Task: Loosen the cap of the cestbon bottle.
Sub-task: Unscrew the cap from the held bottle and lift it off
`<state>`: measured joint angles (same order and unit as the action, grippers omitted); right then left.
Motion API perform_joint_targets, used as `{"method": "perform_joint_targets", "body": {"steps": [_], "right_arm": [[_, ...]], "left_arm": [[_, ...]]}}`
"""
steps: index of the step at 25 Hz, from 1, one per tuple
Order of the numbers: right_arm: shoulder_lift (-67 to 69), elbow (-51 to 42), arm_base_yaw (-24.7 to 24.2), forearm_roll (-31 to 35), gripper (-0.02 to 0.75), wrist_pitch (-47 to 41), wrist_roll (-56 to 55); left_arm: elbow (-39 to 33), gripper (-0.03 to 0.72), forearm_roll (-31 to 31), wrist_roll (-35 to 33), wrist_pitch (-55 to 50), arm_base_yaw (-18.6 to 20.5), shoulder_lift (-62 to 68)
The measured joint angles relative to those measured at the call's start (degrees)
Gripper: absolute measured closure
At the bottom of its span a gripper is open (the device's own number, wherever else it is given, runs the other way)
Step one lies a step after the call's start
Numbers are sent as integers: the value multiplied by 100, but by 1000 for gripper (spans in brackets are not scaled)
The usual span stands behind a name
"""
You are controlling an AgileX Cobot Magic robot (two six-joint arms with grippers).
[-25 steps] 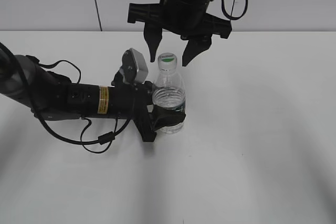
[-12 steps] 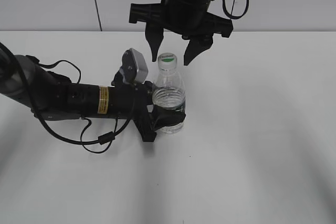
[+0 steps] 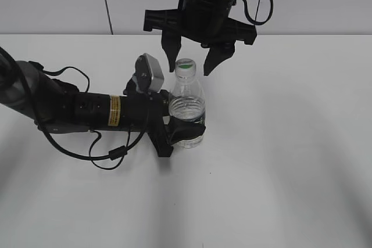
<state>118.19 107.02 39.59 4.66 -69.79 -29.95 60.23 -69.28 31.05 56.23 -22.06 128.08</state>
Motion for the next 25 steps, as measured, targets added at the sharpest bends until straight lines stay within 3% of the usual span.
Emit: {"method": "perform_joint_targets", "body": {"steps": [7,15,25], "right_arm": [[0,6,6,5,420,5,0],[0,6,6,-31,423,5,401],[0,6,6,2,427,5,4244]], "left_arm": [[0,315,0,0,-12,-18,0],[0,316,0,0,-18,-20,0],[0,316,-11,0,-18,-25,0]]}}
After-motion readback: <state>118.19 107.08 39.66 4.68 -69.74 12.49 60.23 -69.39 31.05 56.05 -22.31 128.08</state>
